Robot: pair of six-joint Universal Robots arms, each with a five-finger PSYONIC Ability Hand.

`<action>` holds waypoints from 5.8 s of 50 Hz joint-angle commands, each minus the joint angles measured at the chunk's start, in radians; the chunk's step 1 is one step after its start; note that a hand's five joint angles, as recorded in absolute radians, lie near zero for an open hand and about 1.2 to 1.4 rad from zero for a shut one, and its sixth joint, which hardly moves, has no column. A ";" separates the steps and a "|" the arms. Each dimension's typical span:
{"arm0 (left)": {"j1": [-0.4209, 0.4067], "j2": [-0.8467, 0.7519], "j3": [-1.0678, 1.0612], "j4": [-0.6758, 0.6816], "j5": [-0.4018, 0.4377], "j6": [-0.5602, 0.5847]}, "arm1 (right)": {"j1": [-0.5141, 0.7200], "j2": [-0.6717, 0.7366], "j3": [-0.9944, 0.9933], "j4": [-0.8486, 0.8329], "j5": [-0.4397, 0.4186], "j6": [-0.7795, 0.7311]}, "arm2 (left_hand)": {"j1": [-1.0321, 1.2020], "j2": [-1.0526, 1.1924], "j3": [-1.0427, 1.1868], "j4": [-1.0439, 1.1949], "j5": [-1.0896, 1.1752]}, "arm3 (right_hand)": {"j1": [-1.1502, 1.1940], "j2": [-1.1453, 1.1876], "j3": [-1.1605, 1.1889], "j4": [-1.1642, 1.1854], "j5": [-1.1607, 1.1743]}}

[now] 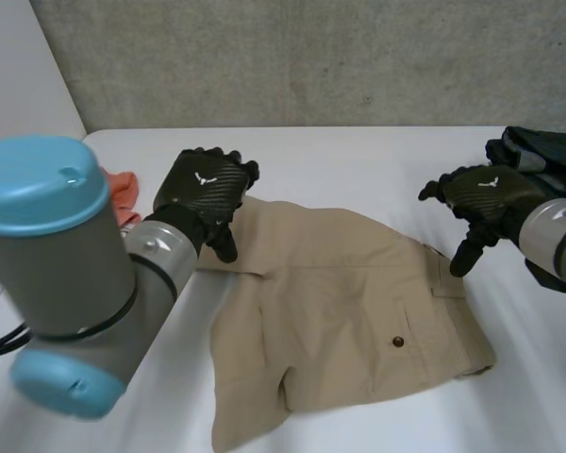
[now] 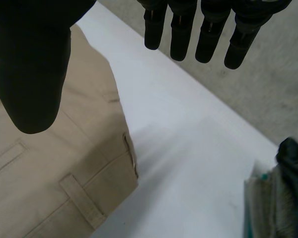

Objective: Fold the laundry.

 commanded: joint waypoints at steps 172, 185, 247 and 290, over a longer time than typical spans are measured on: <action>0.246 -0.581 0.784 0.394 -0.001 0.010 | 0.218 0.534 -0.640 -0.681 0.314 0.050 | -0.161 -0.163 -0.164 -0.153 -0.146 | -0.146 -0.152 -0.133 -0.135 -0.112; 0.165 -0.132 0.207 0.308 0.001 0.011 | 0.169 0.153 -0.281 -0.370 0.162 0.041 | -0.068 -0.070 -0.071 -0.059 -0.052 | -0.146 -0.152 -0.133 -0.135 -0.112; 0.275 -0.130 -0.169 0.285 -0.015 0.224 | 0.027 0.009 0.501 -0.468 -0.053 -0.240 | 0.023 0.022 0.021 0.032 0.039 | 0.261 0.255 0.274 0.271 0.294; 0.108 -0.062 -0.484 0.194 0.005 0.112 | 0.013 0.093 0.492 -0.621 -0.050 -0.270 | 0.916 0.914 0.913 0.925 0.931 | 1.076 1.070 1.089 1.087 1.109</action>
